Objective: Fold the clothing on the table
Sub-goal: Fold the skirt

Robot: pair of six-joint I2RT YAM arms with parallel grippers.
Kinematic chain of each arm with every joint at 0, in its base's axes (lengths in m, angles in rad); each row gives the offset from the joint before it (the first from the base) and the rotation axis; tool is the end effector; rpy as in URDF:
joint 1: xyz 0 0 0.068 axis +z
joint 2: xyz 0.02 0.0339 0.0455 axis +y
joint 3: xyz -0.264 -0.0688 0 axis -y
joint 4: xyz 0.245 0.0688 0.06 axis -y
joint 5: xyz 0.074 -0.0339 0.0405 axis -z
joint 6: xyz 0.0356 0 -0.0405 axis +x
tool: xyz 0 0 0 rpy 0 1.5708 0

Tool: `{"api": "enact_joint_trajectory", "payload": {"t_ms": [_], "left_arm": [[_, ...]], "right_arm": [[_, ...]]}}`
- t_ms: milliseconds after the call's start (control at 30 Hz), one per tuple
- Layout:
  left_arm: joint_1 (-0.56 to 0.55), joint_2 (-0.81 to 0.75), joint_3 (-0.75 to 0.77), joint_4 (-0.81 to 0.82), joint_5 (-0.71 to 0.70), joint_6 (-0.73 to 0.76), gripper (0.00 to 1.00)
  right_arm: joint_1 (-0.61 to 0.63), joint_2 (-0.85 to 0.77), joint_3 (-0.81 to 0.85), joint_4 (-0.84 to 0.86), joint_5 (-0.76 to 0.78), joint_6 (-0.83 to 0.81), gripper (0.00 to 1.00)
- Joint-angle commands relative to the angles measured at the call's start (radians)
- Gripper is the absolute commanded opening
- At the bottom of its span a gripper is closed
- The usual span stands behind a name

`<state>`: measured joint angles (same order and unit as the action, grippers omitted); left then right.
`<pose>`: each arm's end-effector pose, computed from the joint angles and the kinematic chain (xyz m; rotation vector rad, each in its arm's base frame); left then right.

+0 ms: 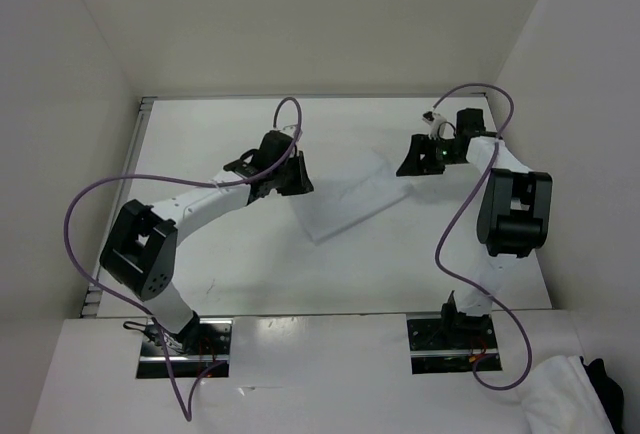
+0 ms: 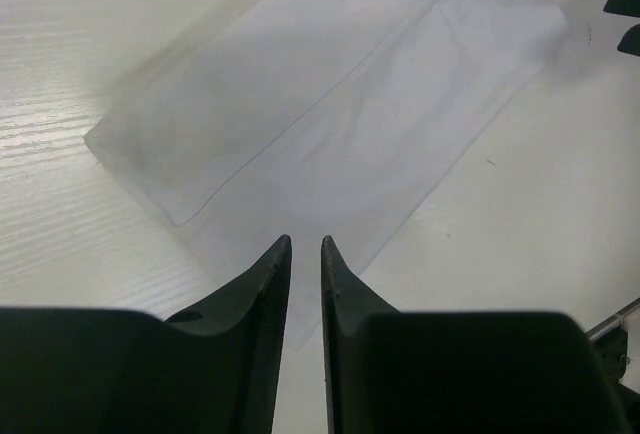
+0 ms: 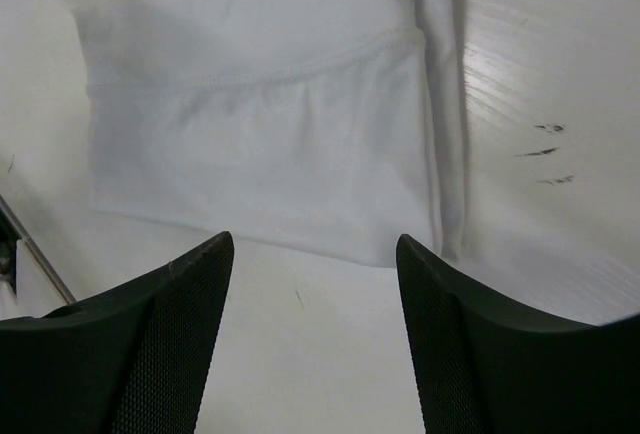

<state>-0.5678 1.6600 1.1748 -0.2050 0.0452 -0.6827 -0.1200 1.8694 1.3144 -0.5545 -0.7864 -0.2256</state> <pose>0.3134 -0.2018 0.2455 -0.1105 2.3589 -0.6945 0.3819 -0.0207 0.1989 -0.3632 2.4049 0.8914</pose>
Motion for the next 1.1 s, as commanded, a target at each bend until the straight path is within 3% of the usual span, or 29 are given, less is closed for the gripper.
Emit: {"api": "enact_joint_trajectory", "payload": {"t_ms": [0, 333, 767, 1067], "left_arm": [[0.000, -0.017, -0.007, -0.019, -0.019, -0.002, 0.25], [-0.009, 0.043, -0.020, -0.037, 0.013, -0.011, 0.25], [-0.009, 0.053, -0.007, -0.057, 0.004, -0.011, 0.27], [-0.009, 0.063, -0.007, -0.066, 0.004, -0.011, 0.27]], "right_arm": [[-0.020, -0.046, -0.032, 0.002, 0.047, -0.003, 0.72], [-0.053, 0.062, -0.053, 0.002, 0.139, -0.017, 0.75], [-0.076, 0.235, 0.016, -0.016, 0.032, 0.011, 0.75], [-0.085, 0.275, 0.002, -0.021, 0.018, 0.002, 0.63]]}}
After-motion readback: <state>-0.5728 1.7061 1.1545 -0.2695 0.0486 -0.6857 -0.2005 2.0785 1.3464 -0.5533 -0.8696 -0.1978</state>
